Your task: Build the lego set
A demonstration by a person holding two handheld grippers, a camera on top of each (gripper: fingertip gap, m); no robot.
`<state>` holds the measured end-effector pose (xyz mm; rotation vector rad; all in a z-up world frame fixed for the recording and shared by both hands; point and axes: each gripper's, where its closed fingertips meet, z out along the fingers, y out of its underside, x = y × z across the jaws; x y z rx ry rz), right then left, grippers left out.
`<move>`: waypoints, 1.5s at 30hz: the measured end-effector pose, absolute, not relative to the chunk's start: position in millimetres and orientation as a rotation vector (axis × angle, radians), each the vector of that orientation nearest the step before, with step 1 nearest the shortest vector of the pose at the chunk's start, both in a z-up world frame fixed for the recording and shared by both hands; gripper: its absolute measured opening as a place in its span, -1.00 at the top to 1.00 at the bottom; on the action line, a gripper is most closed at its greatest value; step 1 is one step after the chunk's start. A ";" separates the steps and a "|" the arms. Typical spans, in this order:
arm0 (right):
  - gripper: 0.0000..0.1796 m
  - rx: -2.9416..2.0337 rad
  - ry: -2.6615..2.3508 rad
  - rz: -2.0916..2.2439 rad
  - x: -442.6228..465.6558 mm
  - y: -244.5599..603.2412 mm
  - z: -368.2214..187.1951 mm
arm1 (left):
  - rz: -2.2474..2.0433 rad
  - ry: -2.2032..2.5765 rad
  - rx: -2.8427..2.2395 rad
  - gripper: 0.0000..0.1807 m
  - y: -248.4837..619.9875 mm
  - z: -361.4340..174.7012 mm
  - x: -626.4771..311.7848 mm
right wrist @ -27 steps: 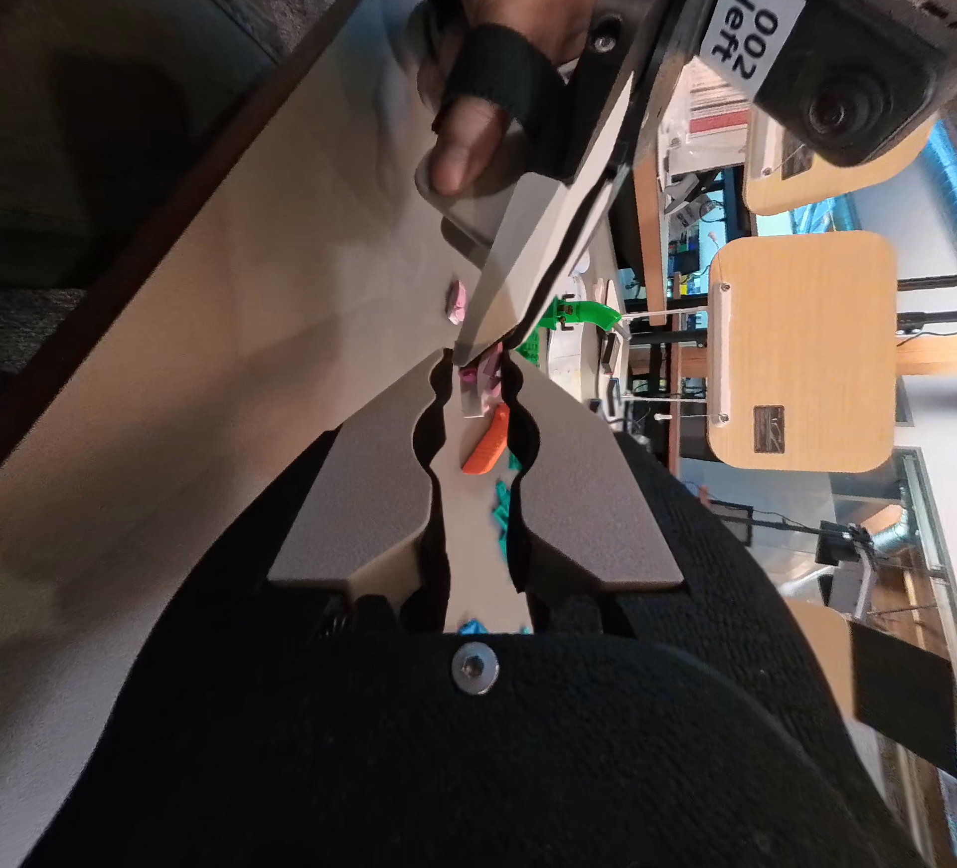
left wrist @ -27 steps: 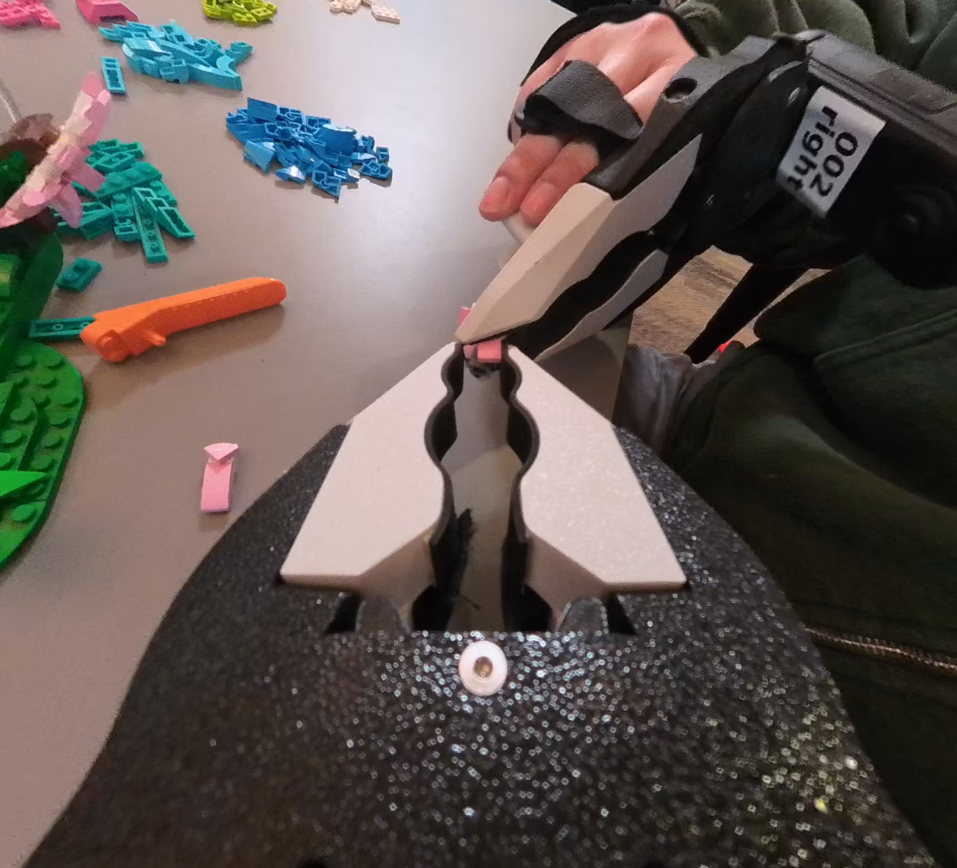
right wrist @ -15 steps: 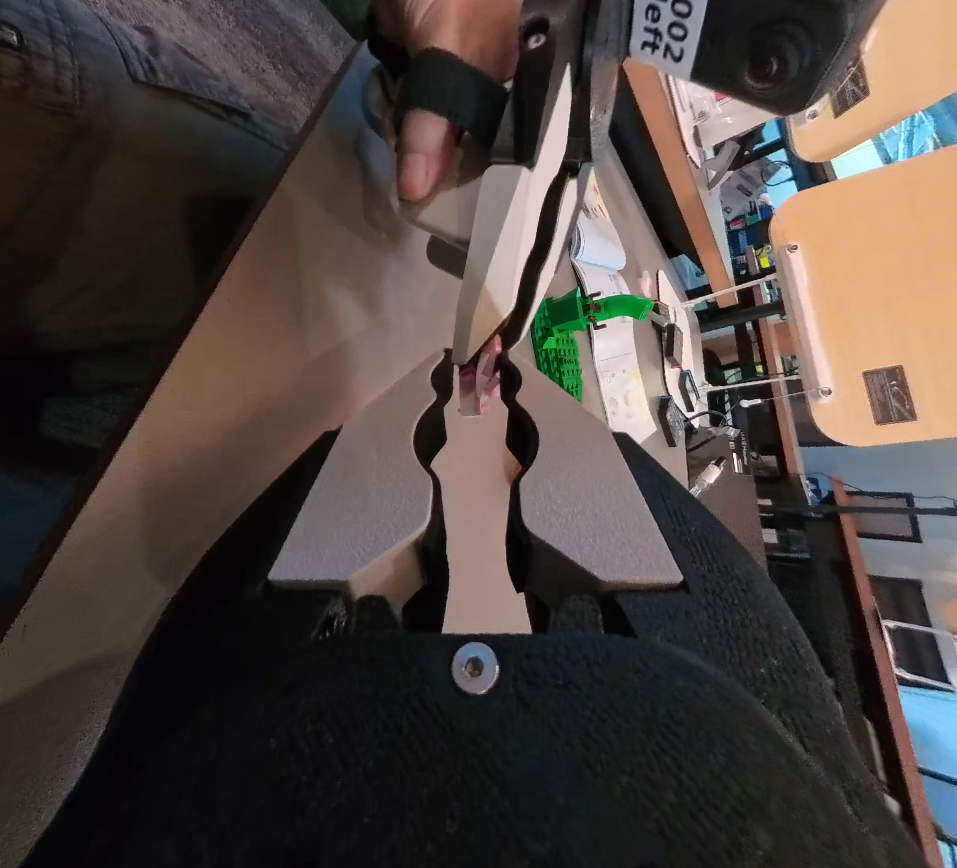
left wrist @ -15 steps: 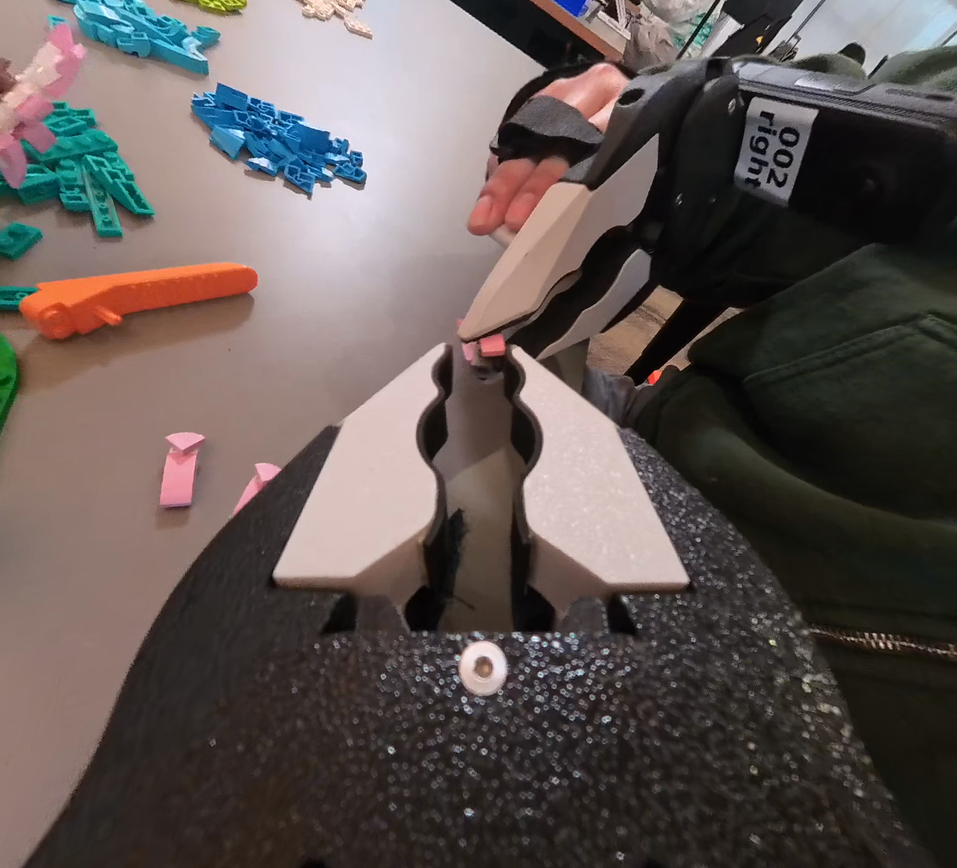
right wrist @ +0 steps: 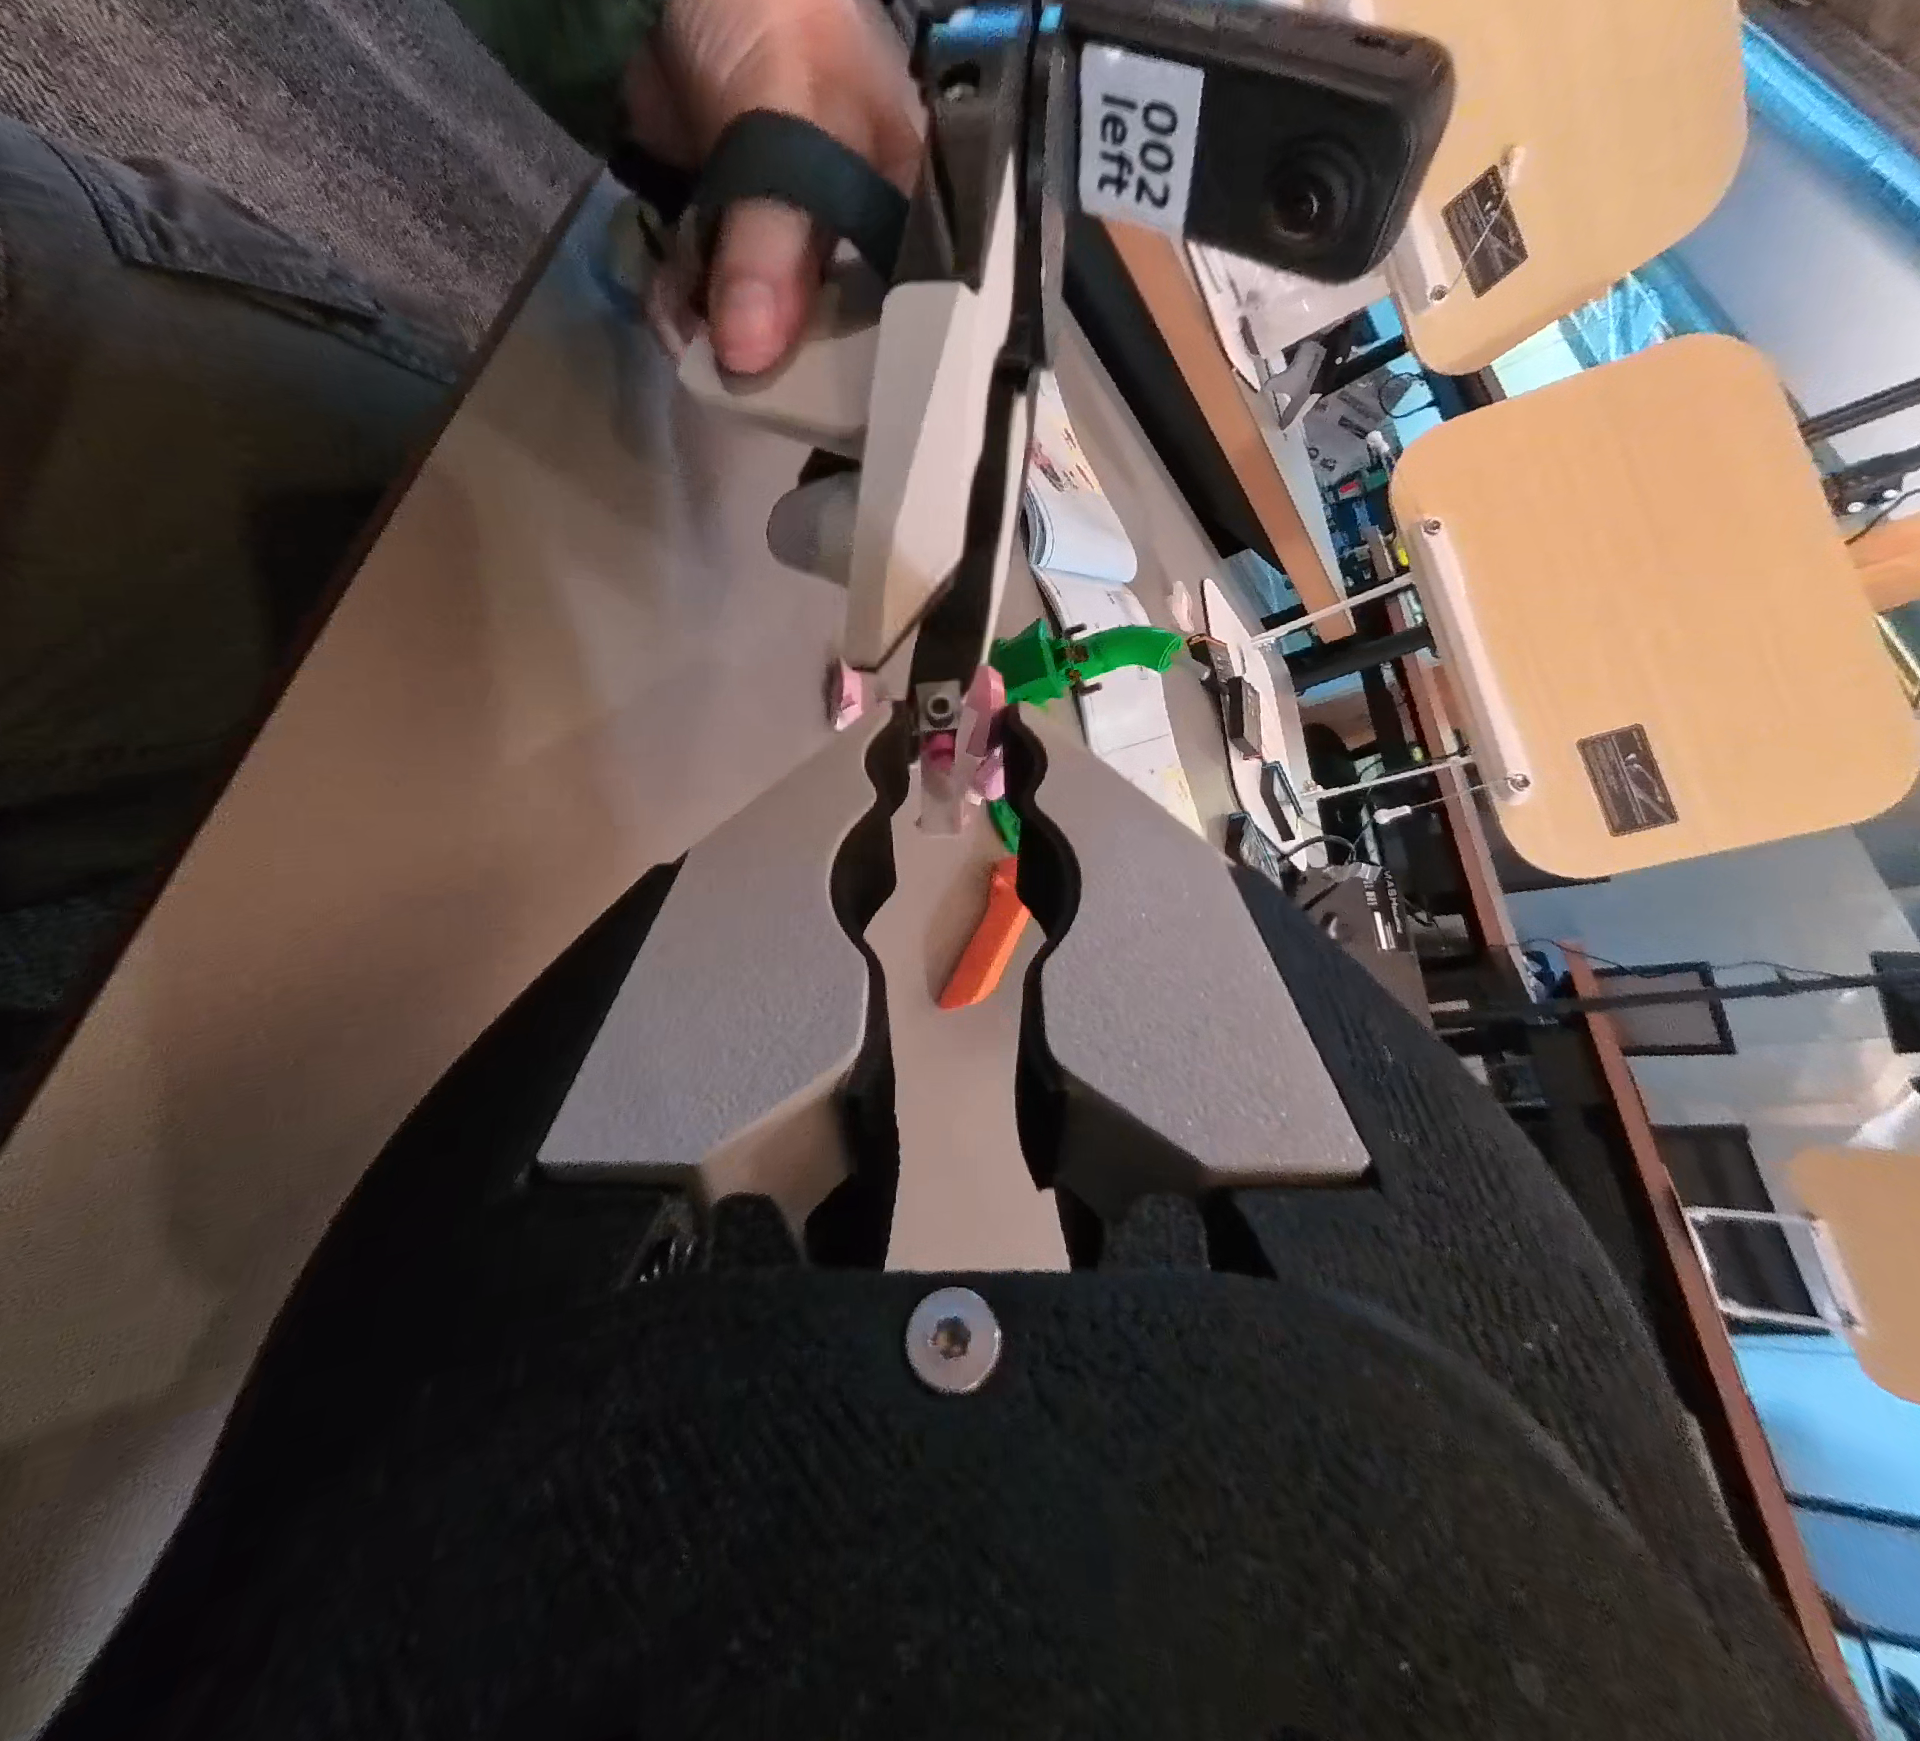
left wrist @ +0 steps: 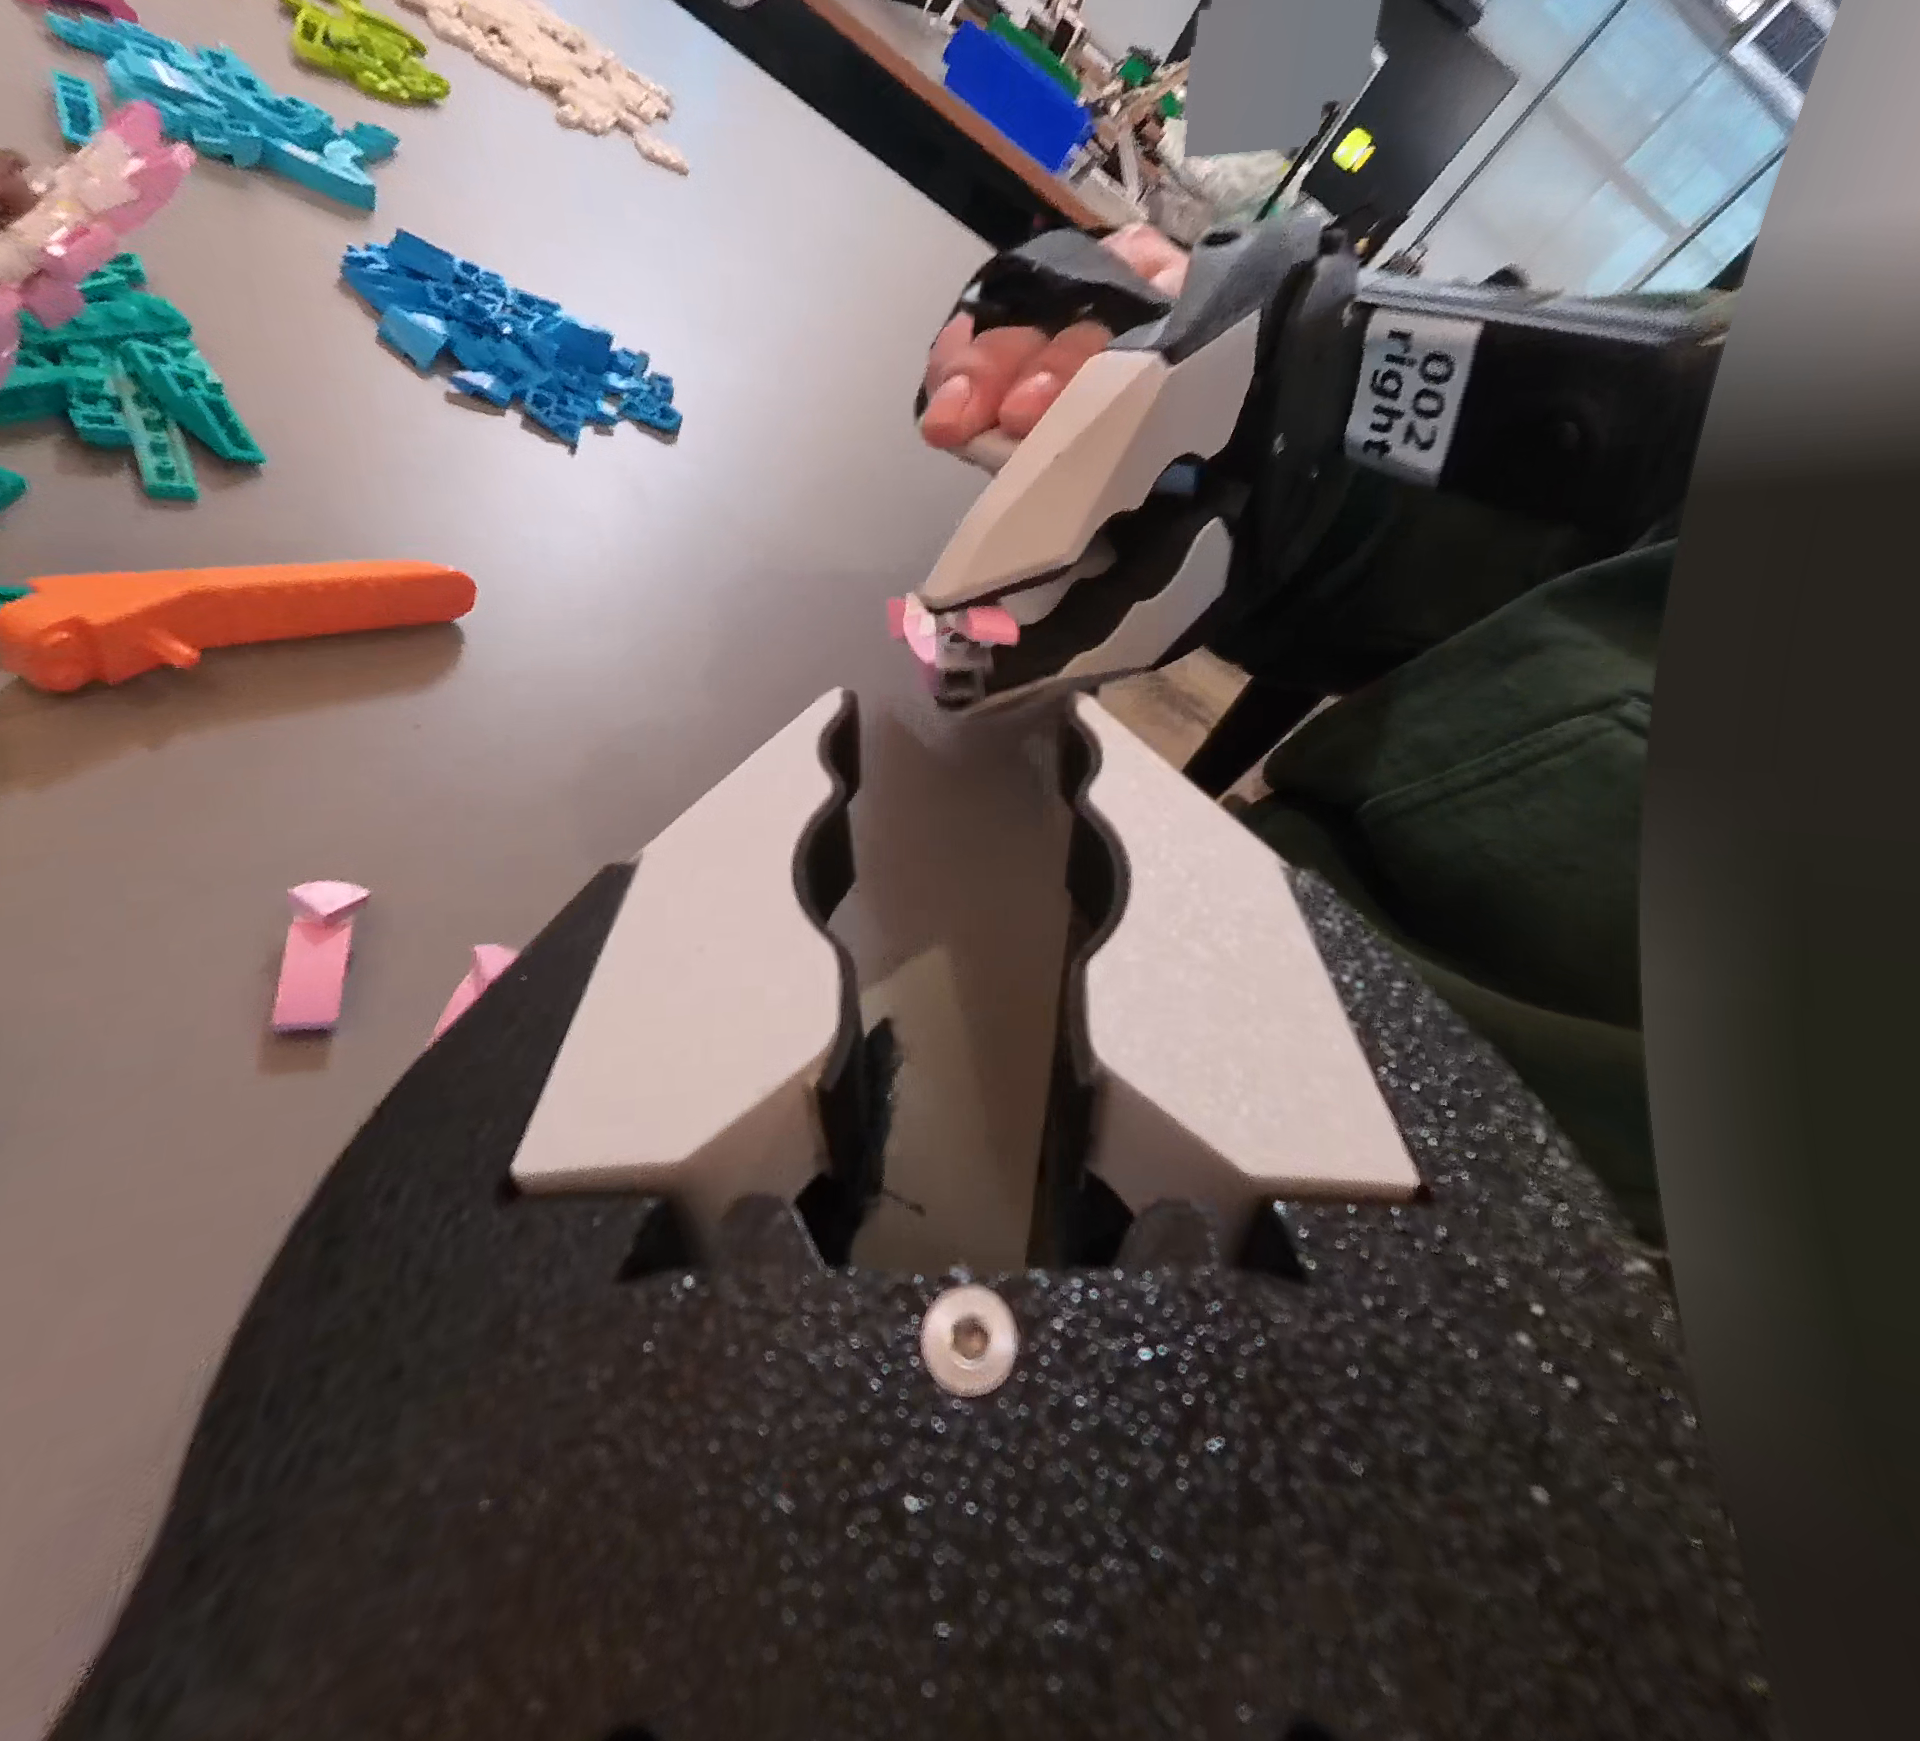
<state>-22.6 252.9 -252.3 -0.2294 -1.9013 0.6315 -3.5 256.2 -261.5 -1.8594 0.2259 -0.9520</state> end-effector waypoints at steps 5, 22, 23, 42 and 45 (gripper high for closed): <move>0.82 -0.212 -1.894 0.642 -22.2 250.4 -247.8 | -1.028 0.205 -1.802 0.70 256.6 -254.6 0.1; 0.82 -0.201 -1.862 0.627 -24.3 253.3 -238.2 | -1.082 0.158 -1.716 0.76 259.5 -242.8 -1.0; 0.82 -0.198 -1.860 0.620 -24.4 253.7 -238.1 | -1.079 0.150 -1.715 0.77 260.0 -243.0 -2.3; 0.82 -0.232 -1.916 0.517 -28.5 257.6 -247.2 | -0.878 0.185 -1.784 0.88 263.3 -247.7 -12.2; 0.82 -0.227 -1.971 0.462 -28.8 259.1 -254.2 | -0.857 0.182 -1.832 0.88 263.6 -253.9 -12.7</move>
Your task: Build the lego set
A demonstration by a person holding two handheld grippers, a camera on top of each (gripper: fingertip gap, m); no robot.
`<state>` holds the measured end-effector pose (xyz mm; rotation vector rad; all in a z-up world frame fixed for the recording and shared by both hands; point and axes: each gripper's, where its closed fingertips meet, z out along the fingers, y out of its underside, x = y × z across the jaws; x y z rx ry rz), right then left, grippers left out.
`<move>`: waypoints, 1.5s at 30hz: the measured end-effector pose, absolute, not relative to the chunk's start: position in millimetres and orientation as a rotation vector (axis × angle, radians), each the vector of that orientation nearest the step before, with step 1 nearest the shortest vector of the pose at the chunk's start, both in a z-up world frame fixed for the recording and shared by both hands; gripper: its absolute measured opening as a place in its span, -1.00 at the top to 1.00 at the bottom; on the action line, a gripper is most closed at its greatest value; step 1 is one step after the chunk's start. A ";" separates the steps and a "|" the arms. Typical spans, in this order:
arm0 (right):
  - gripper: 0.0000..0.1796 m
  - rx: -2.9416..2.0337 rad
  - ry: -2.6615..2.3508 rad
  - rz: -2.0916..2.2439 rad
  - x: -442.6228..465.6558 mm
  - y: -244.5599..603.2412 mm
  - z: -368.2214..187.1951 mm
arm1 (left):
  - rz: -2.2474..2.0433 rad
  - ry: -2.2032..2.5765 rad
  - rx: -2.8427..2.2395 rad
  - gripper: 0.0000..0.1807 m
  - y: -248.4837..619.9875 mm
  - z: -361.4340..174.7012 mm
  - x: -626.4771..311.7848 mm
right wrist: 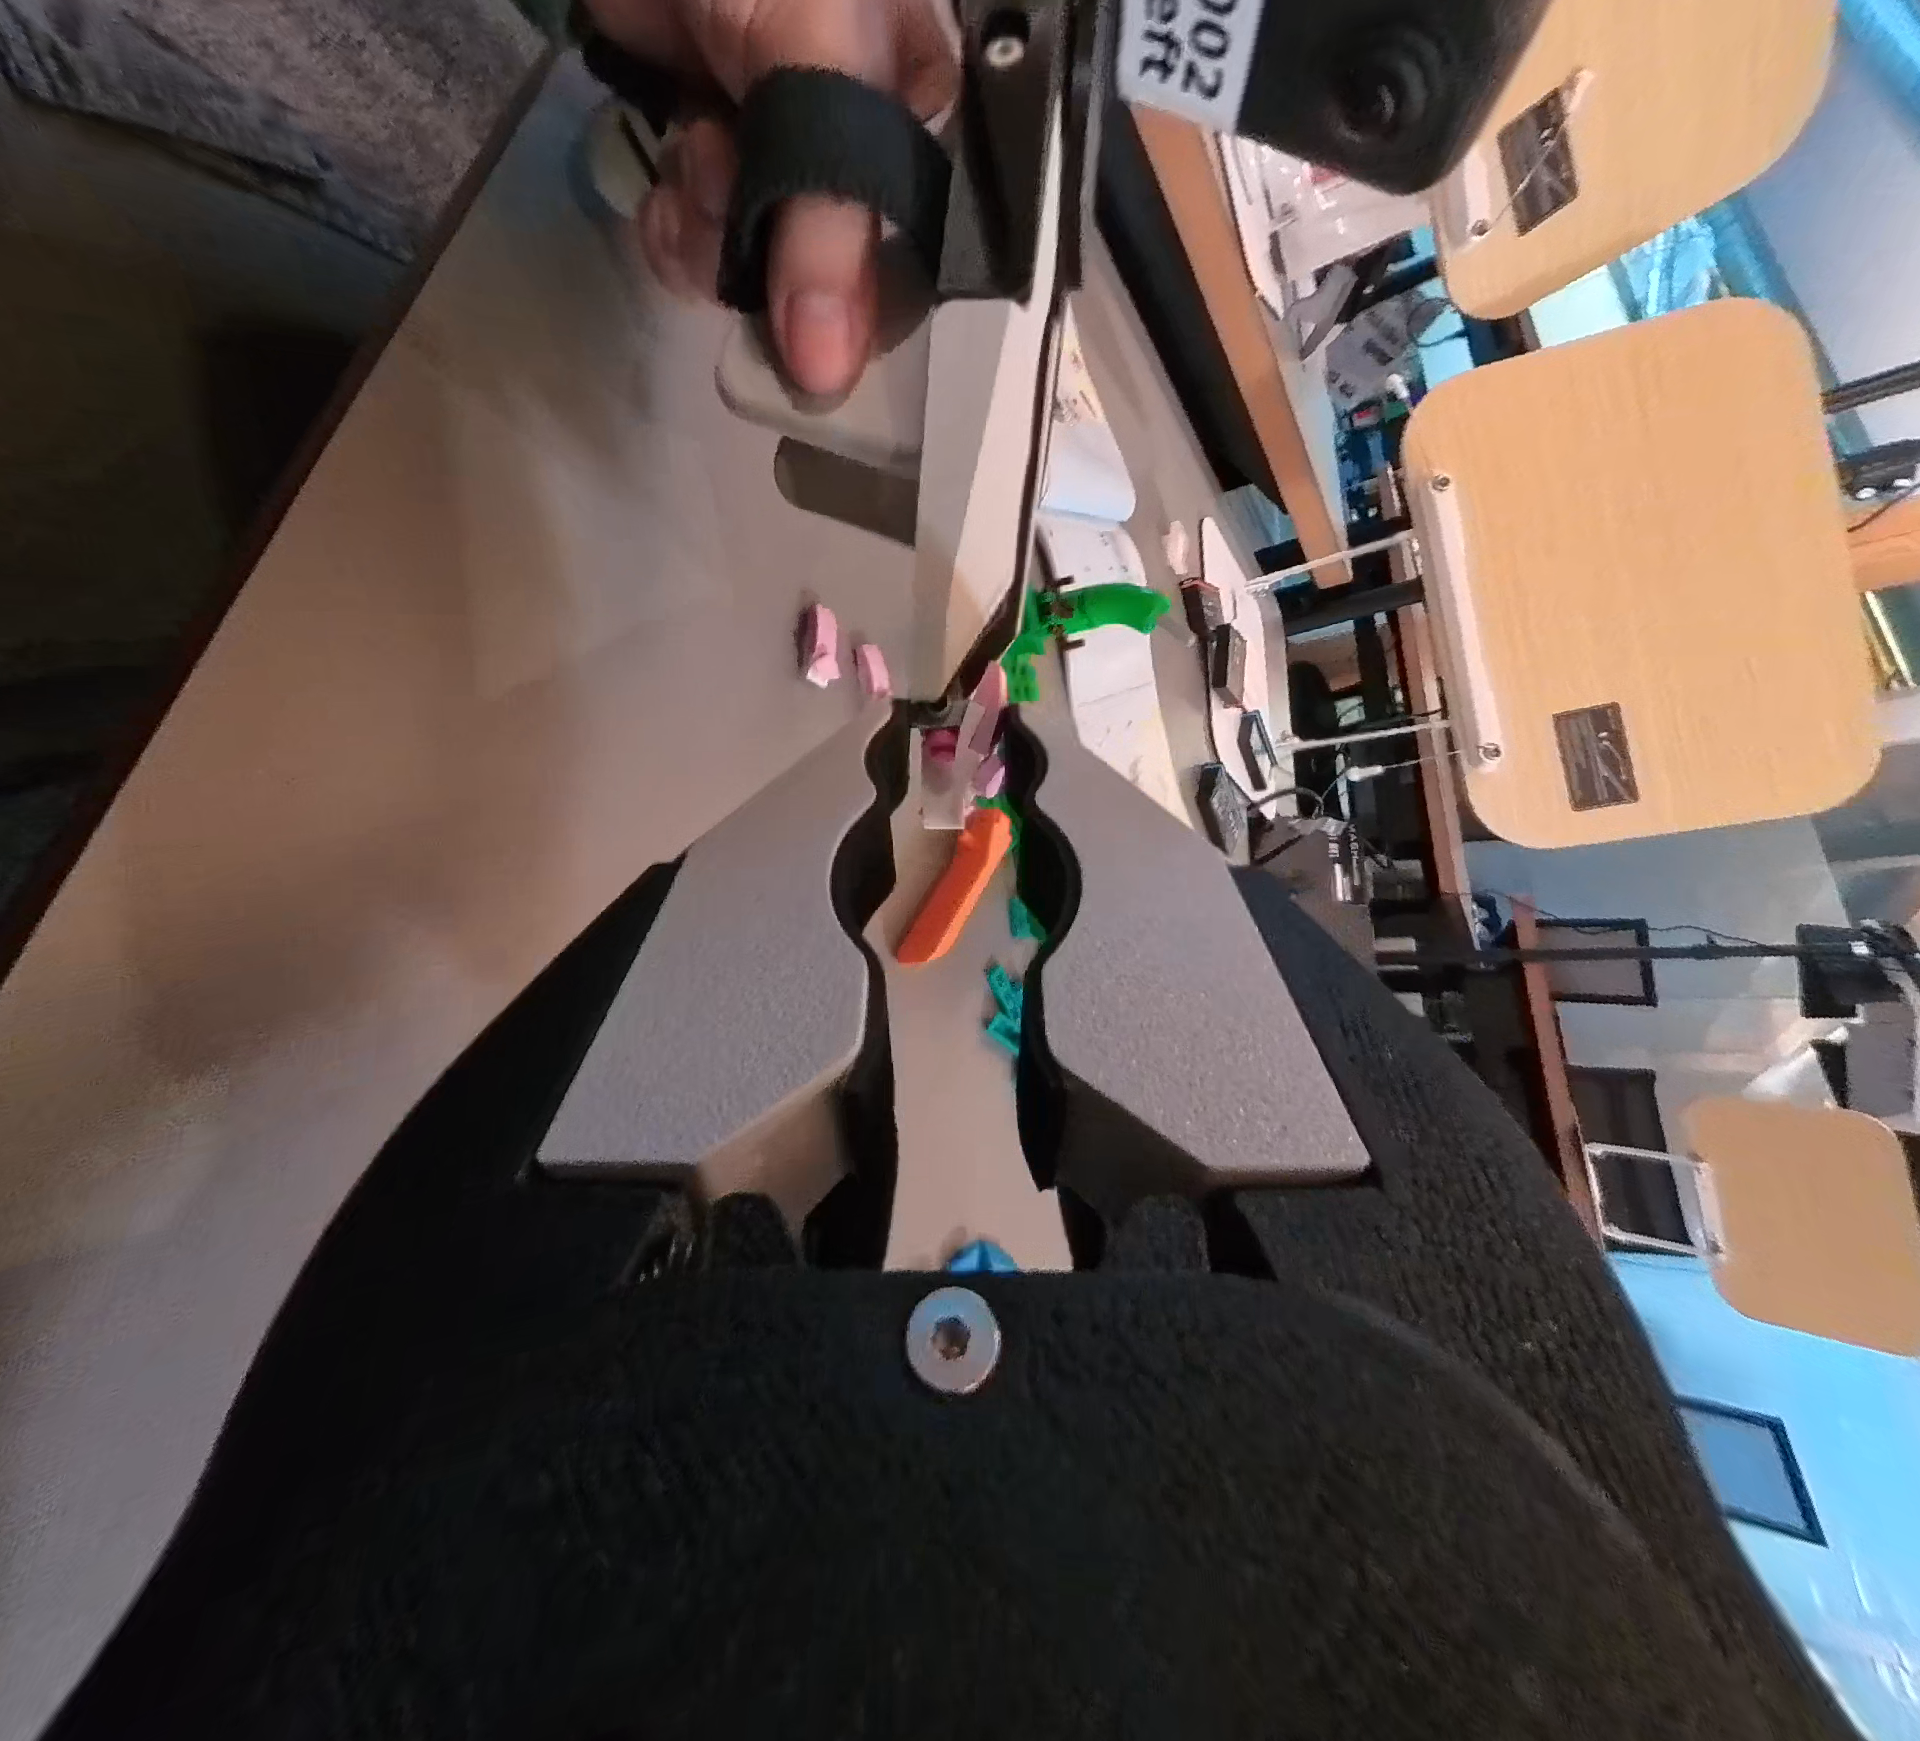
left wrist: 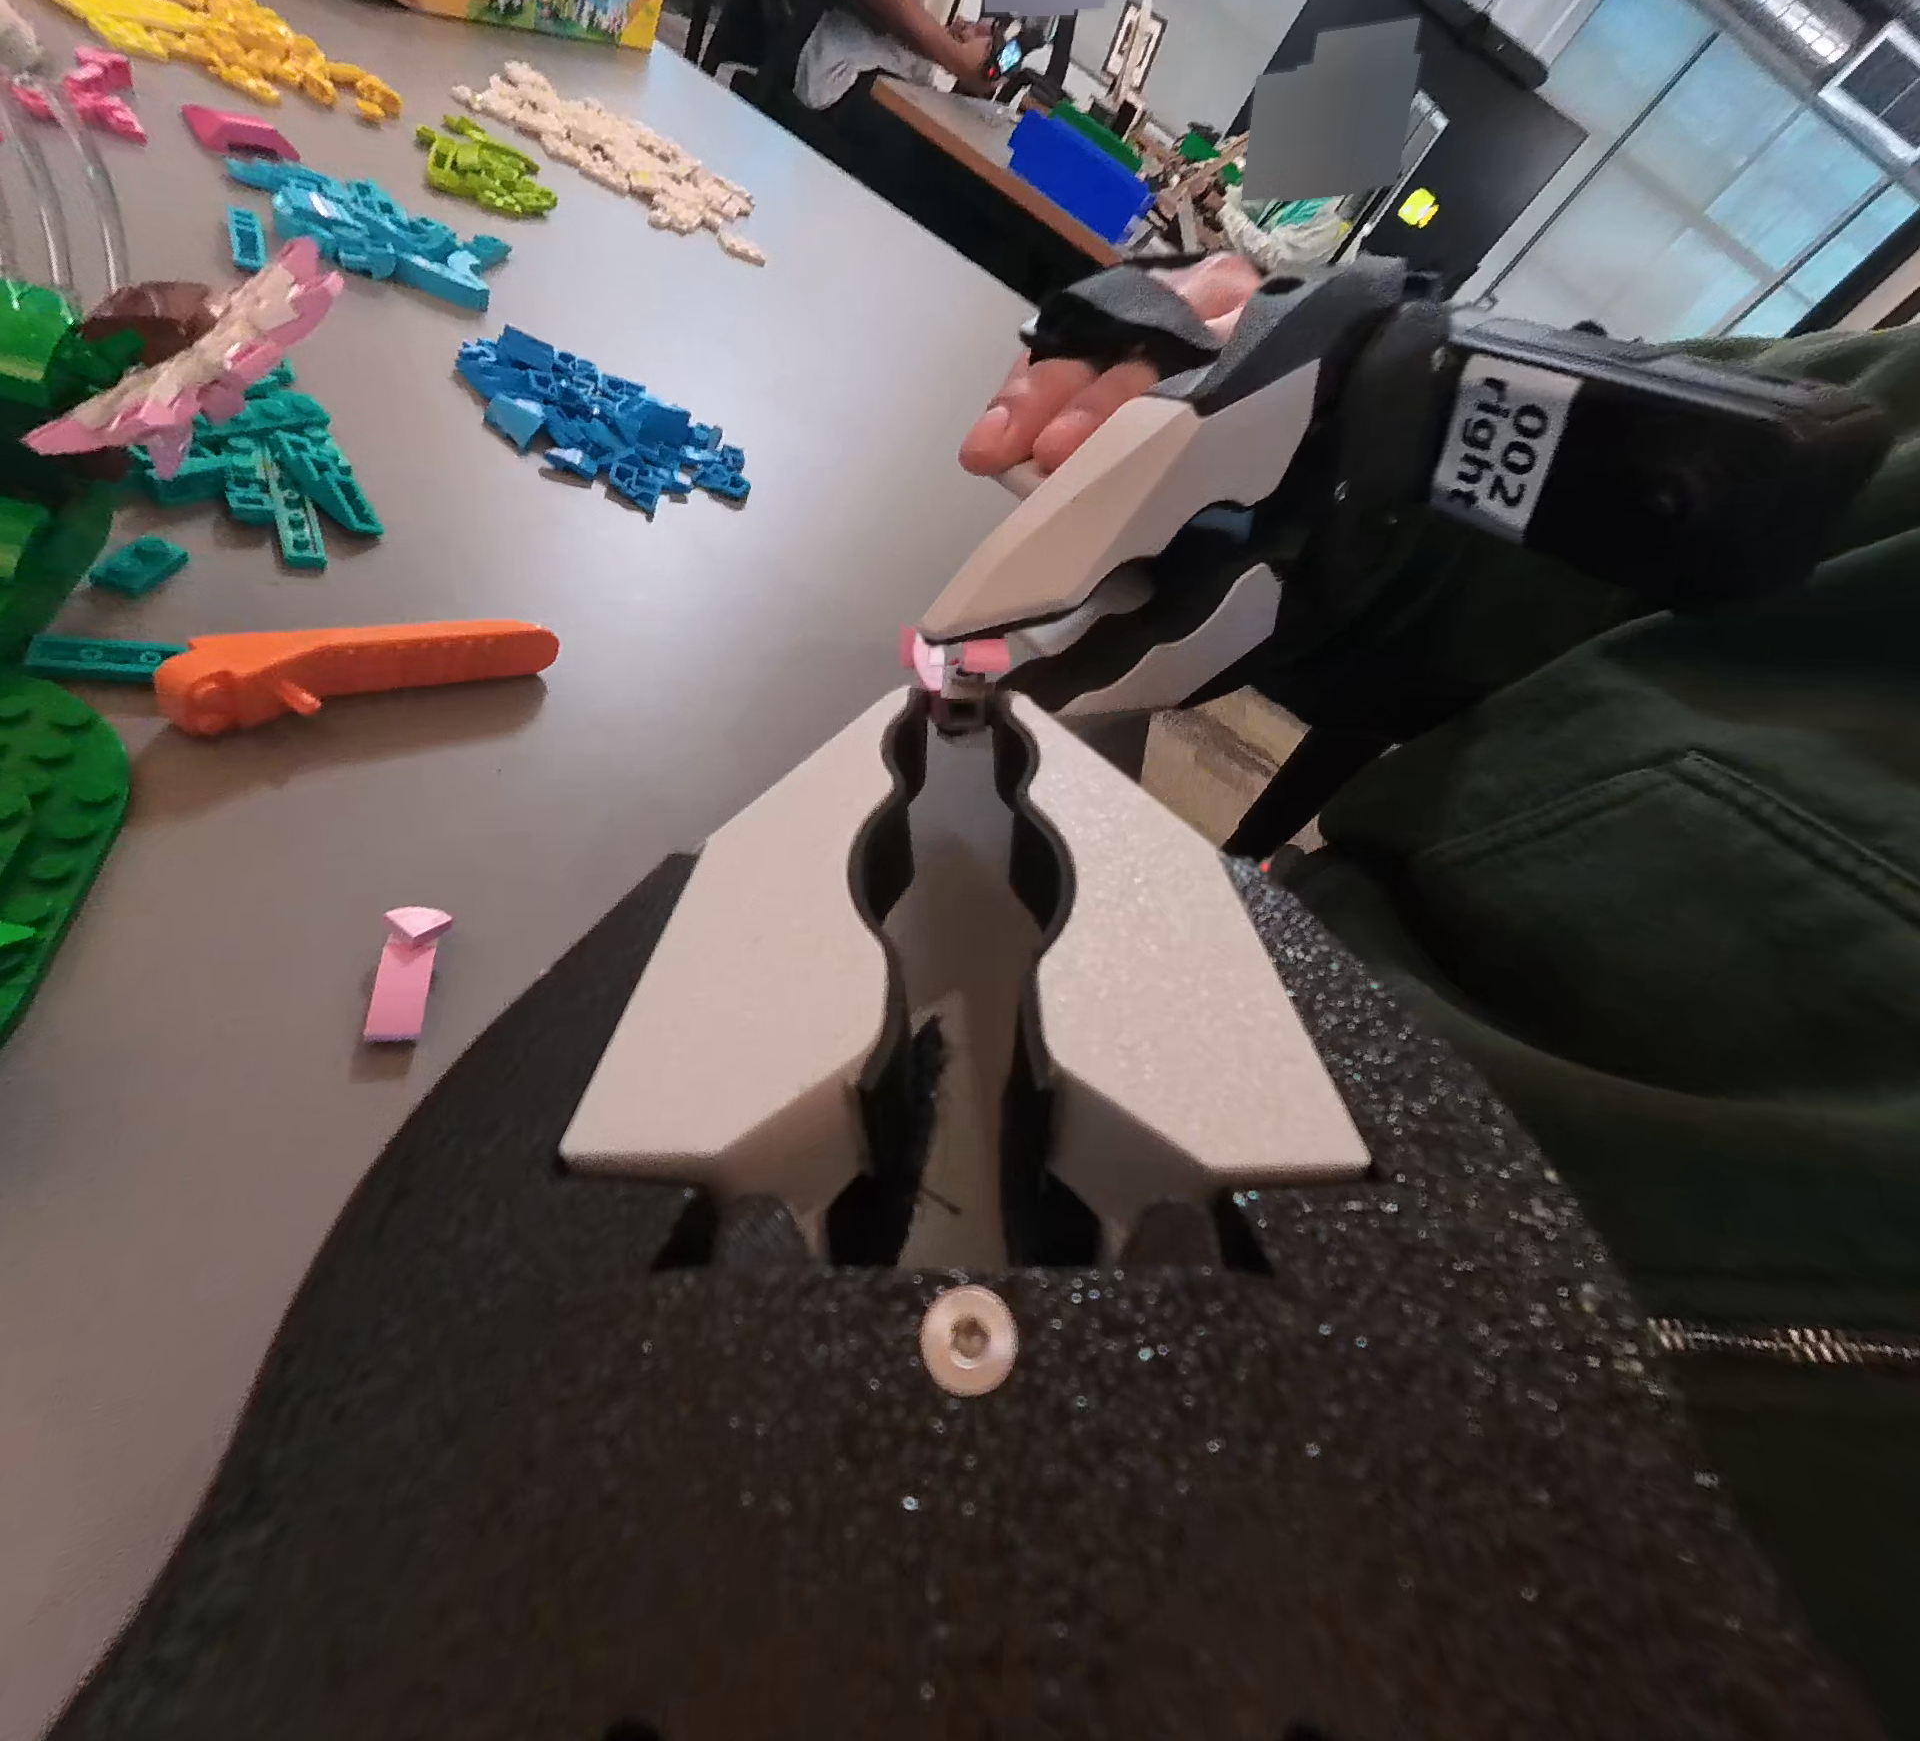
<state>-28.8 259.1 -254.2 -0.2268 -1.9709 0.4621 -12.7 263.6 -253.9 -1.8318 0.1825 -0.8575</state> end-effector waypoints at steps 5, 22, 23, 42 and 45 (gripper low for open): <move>0.85 -0.191 -2.041 0.364 -28.3 265.0 -264.9 | -0.844 0.171 -1.896 0.88 263.7 -261.4 -12.5; 0.88 0.263 -2.146 -0.033 -19.6 262.8 -294.5 | -0.801 0.212 -2.072 0.89 262.5 -294.2 -4.6; 0.88 0.297 -2.144 -0.065 -19.5 262.7 -296.3 | -0.797 0.212 -2.080 0.89 262.5 -296.3 -4.6; 0.86 -0.025 -2.236 0.264 -22.4 262.3 -304.3 | -0.932 0.073 -2.074 0.89 263.3 -300.9 -7.7; 0.86 0.019 -2.227 0.216 -22.5 262.1 -307.1 | -0.936 0.063 -2.095 0.89 262.7 -304.0 -7.8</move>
